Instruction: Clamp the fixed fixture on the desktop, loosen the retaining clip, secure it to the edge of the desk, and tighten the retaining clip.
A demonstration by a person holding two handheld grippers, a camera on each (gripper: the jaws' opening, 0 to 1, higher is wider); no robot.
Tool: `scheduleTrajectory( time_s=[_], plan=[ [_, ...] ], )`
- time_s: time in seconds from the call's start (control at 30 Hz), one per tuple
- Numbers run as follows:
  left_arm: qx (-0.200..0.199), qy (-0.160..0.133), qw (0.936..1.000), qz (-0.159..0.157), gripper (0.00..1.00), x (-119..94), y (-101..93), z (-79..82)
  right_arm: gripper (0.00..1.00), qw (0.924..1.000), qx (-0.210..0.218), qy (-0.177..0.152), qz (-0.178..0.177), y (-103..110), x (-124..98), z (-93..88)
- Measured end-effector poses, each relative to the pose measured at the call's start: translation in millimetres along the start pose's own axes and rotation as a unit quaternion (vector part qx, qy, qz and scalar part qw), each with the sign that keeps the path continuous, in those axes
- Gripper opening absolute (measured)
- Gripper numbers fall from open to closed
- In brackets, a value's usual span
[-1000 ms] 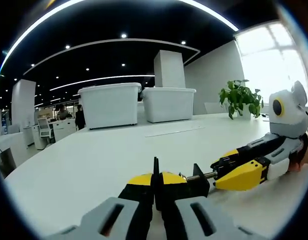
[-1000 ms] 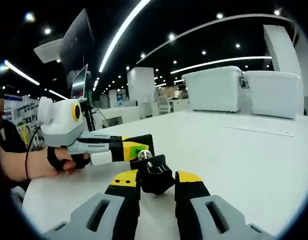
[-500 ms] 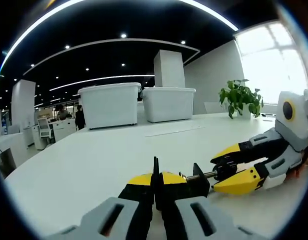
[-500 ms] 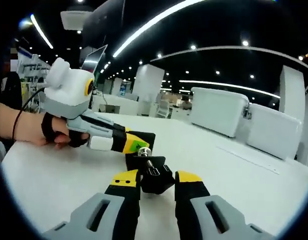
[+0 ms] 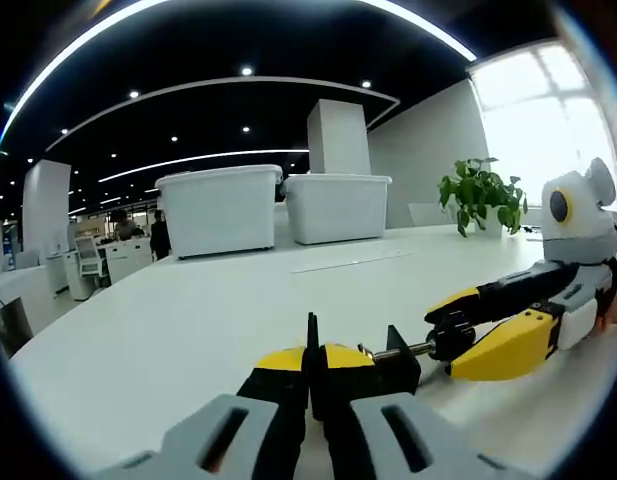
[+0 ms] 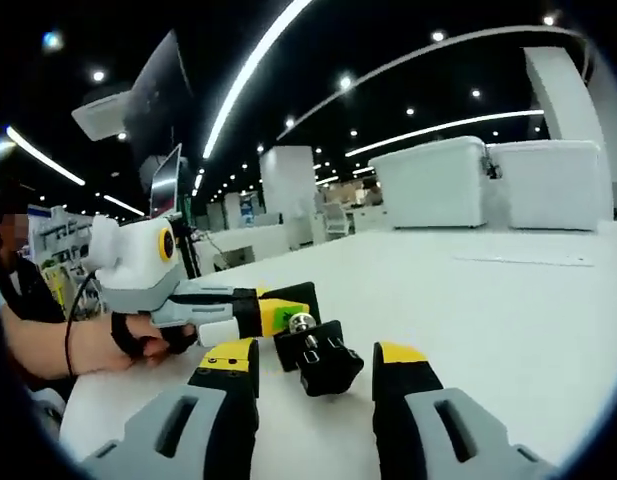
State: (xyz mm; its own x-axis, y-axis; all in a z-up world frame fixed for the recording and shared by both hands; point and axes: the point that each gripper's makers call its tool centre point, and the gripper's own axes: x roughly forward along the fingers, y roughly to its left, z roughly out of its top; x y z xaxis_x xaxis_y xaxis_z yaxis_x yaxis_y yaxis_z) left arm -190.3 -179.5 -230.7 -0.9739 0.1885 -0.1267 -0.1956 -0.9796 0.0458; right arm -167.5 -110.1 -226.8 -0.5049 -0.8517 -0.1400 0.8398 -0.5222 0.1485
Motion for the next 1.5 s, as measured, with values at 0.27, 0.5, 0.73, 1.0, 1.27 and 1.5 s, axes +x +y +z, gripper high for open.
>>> scheduleTrajectory(
  time_s=[0.27,0.5,0.73,1.0,1.27,1.5],
  plan=[
    [-0.001,0.001,1.0000,0.000,0.04,1,0.3,-0.3,0.25,0.9997,0.016,0.012,-0.016,-7,2,-4.5],
    [0.000,0.001,1.0000,0.000,0.04,1,0.1,-0.5,0.24,0.9981,-0.058,0.006,-0.021,-3,1,-4.5],
    [0.001,0.002,1.0000,0.000,0.04,0,-0.3,-0.8,0.24,0.9823,-0.182,0.006,-0.045,1,2,-5.1],
    [0.002,0.002,1.0000,0.001,0.04,0,-0.7,-1.1,0.24,0.9840,-0.172,0.005,-0.044,-1,3,-4.7],
    [0.002,0.002,1.0000,0.001,0.04,-1,-0.6,-1.2,0.36,0.9952,-0.096,-0.014,-0.014,9,0,2.7],
    [0.002,0.002,1.0000,0.000,0.04,-1,-0.8,-1.0,0.41,0.9982,-0.057,-0.016,-0.009,5,-1,4.6]
  ],
)
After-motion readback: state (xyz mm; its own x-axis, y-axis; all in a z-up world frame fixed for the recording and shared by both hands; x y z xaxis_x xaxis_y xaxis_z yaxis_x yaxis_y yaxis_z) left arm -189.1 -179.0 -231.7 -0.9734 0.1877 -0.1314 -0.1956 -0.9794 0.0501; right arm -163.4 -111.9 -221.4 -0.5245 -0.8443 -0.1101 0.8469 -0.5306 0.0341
